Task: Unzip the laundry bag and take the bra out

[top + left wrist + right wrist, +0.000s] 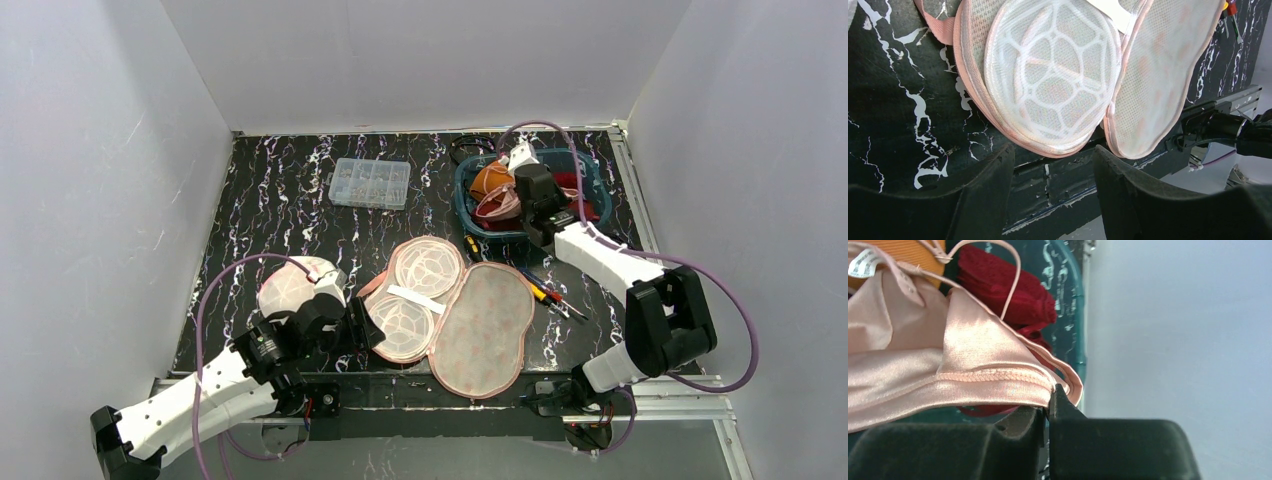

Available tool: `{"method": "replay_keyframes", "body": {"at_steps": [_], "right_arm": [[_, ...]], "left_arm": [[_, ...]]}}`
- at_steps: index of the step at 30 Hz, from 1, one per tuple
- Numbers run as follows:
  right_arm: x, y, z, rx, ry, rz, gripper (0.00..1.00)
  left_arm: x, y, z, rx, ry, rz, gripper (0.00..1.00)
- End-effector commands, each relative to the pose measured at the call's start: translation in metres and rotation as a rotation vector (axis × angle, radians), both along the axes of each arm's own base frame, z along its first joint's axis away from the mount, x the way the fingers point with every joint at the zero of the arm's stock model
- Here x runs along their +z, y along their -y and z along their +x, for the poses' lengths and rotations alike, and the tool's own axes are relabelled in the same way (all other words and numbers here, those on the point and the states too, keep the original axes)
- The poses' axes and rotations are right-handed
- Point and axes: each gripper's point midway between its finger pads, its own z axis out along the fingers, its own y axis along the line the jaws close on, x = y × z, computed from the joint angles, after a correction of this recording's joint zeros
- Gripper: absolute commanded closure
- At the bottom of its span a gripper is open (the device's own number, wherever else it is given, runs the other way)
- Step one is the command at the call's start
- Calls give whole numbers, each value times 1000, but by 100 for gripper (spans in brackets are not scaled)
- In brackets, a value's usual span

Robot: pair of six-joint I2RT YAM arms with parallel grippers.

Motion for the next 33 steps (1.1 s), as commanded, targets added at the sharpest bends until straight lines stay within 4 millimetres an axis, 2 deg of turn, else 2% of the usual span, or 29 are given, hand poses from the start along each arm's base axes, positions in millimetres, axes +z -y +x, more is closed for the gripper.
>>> {"method": "replay_keyframes", "body": {"at_steps": [1, 6, 13, 16, 19, 22, 25, 29, 33], "right_arm": [[44, 12, 9, -55, 168, -202, 95], [63, 7, 25, -43, 224, -253, 96], [115, -9, 45, 3, 357, -197, 96], [130, -17, 54, 28, 406, -175, 96], [136, -23, 63, 33, 432, -159, 96], [125, -24, 70, 29, 413, -179, 96], [93, -15, 71, 4, 357, -214, 95], [55, 8, 63, -54, 298, -236, 94], [31, 34, 53, -120, 241, -259, 91]], "left_arm": [[-9, -7, -1, 2, -1, 40, 44], [-11, -8, -1, -2, 1, 54, 44], [-13, -11, 1, 6, 3, 71, 44], [-16, -10, 0, 3, -7, 81, 44], [-18, -11, 0, 3, -13, 90, 44], [-20, -11, 0, 8, -17, 90, 44], [-22, -11, -1, 7, -20, 92, 43], [-27, -13, -2, 7, -30, 102, 44], [-31, -11, -3, 1, -35, 99, 43]]}}
